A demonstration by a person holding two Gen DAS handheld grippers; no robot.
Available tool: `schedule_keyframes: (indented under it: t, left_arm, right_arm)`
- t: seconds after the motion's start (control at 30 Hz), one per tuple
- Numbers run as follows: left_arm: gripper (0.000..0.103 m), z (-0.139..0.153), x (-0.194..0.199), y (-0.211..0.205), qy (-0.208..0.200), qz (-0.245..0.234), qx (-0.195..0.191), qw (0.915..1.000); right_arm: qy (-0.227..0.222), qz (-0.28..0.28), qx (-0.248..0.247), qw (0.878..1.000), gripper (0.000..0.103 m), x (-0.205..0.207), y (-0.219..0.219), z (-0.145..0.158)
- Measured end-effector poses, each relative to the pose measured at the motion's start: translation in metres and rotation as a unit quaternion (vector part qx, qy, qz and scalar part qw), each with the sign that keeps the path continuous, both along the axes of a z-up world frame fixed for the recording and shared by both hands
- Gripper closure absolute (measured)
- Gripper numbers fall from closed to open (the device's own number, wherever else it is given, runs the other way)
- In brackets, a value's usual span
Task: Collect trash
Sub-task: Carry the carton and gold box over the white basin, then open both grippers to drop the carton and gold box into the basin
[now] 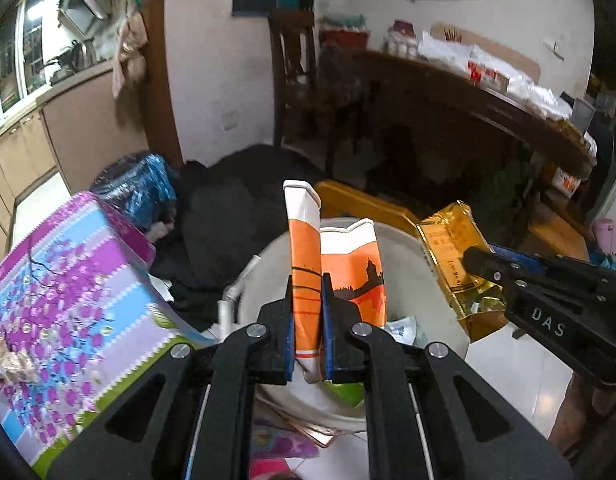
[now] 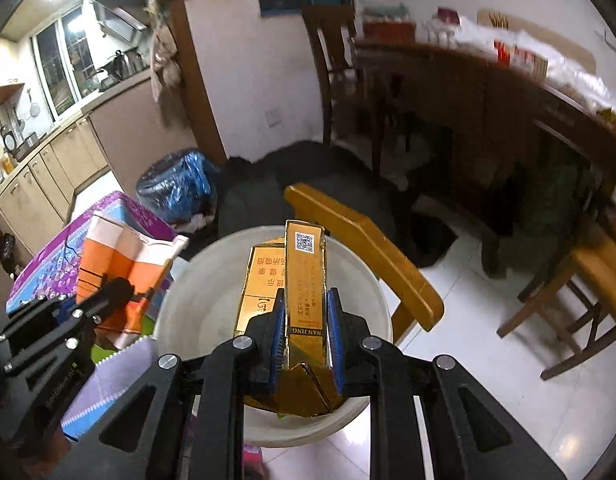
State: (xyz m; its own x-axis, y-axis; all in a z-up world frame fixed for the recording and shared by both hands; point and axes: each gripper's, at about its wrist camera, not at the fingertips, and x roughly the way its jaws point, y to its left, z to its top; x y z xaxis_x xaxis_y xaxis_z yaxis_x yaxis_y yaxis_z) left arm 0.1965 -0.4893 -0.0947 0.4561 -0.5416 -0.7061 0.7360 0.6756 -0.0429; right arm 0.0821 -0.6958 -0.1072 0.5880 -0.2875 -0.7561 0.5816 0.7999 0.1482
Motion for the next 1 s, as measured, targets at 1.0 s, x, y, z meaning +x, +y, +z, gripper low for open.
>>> schedule_keyframes:
  t: [1.0]
  left_arm:
    - [0.094,-0.05,0.013,-0.032,0.033,0.013,0.053,0.998]
  right_arm:
    - [0.039,0.007,0.041,0.998,0.082,0.023,-0.003,-0.065]
